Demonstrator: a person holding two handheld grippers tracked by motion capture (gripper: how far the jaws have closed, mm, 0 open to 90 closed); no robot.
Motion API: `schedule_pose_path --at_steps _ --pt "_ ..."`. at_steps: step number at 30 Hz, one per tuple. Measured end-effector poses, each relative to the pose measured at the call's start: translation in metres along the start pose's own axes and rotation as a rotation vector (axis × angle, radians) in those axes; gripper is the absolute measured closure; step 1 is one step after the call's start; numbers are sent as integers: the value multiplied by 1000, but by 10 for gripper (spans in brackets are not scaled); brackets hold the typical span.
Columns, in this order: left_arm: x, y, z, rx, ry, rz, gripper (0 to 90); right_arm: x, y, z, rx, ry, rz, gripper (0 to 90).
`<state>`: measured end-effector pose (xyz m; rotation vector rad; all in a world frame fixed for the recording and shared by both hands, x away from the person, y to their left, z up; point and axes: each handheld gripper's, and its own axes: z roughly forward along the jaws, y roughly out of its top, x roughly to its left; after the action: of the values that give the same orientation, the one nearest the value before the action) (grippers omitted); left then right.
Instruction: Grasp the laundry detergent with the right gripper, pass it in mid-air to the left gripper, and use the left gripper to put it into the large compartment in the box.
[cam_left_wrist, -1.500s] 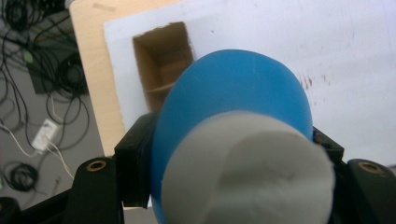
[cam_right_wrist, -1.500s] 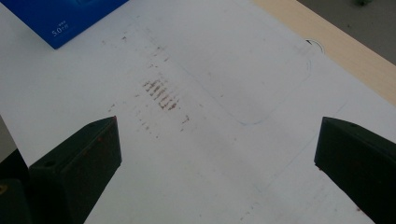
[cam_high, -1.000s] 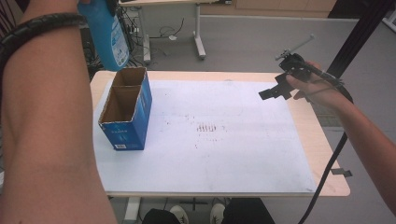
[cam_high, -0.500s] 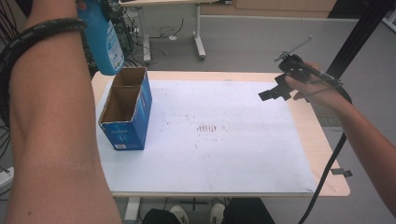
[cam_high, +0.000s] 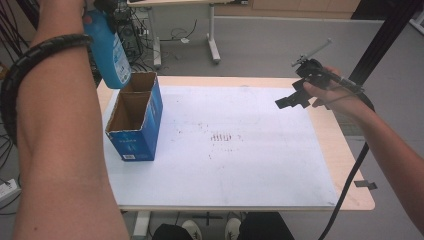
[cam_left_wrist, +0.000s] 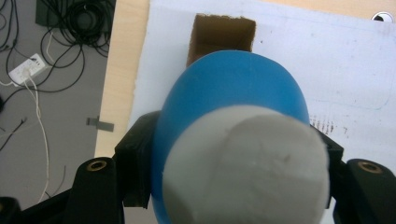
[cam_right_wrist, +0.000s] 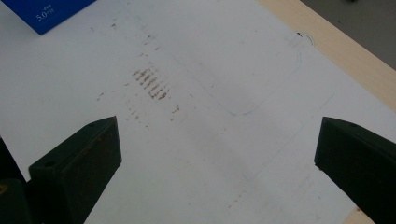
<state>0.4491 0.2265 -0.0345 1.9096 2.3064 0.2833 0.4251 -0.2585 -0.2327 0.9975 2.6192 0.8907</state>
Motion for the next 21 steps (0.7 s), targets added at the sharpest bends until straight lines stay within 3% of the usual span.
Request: schedule_pose_path --at_steps 21 --pt "2 -15 83 71 10 9 354 0 -5 2 3 -16 -14 6"
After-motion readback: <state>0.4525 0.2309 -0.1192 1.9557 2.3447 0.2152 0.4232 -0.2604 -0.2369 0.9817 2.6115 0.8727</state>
